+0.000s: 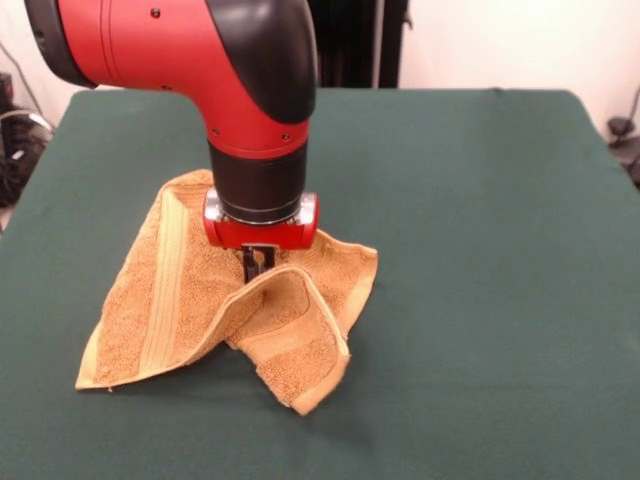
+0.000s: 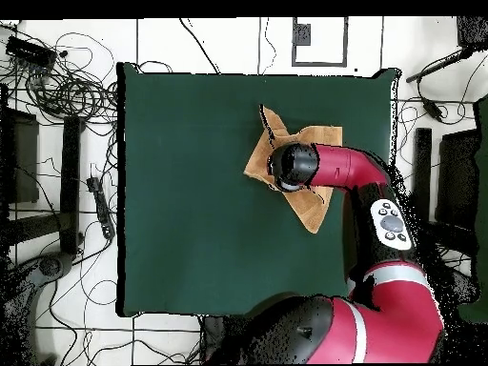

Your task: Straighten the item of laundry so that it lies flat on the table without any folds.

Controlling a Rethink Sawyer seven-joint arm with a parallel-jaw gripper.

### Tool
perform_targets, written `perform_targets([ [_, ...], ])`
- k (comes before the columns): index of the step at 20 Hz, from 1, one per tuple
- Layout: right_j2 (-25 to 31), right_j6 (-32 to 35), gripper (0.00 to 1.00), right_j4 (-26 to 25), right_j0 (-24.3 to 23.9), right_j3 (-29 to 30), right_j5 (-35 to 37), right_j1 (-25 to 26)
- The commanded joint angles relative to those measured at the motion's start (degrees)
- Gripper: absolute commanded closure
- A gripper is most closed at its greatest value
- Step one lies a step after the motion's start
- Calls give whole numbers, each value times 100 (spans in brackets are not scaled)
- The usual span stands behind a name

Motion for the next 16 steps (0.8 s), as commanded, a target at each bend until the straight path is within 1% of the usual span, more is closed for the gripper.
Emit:
perform_targets([
  [1, 140, 118, 100, -449, -64, 509, -957, 627],
  [6, 105, 109, 100, -570, -96, 536, -1227, 740],
  [8, 98, 195, 100, -547, -114, 557, -1321, 802],
  [12, 80, 203, 100, -527, -109, 553, -1274, 824],
  [16, -20, 361, 100, -508, -80, 577, -1291, 841],
])
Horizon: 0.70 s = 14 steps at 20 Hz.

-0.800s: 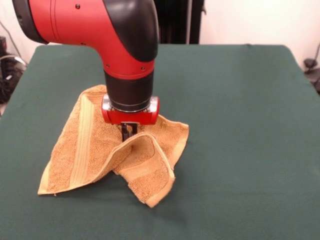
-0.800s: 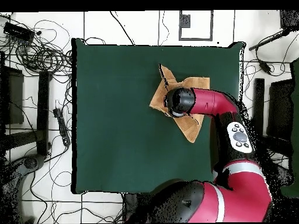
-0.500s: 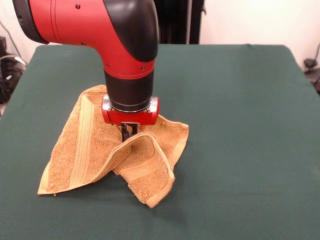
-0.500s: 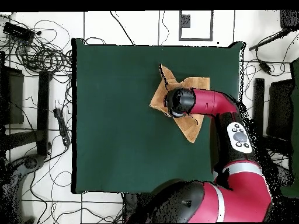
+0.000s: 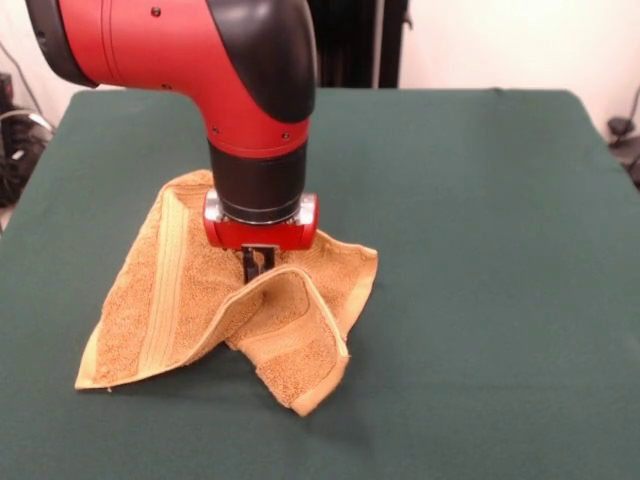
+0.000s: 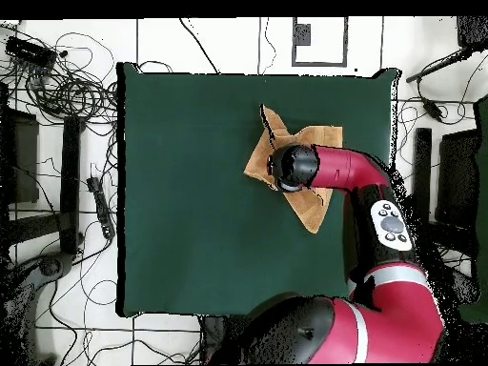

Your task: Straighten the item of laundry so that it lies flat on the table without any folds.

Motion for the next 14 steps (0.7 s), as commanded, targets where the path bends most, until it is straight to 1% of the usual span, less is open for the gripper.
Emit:
perform_targets([
  [1, 10, 348, 100, -508, -92, 527, -1198, 860],
  [4, -43, 458, 100, -439, -78, 663, -1121, 696],
  [6, -31, 508, 100, -328, -122, 870, -1005, 451],
  [8, -12, 470, 100, -231, -163, 1192, -813, 6],
  [10, 8, 512, 100, -39, -206, 1576, -575, -553],
  [14, 232, 71, 100, 246, -341, 2021, 119, -1621],
])
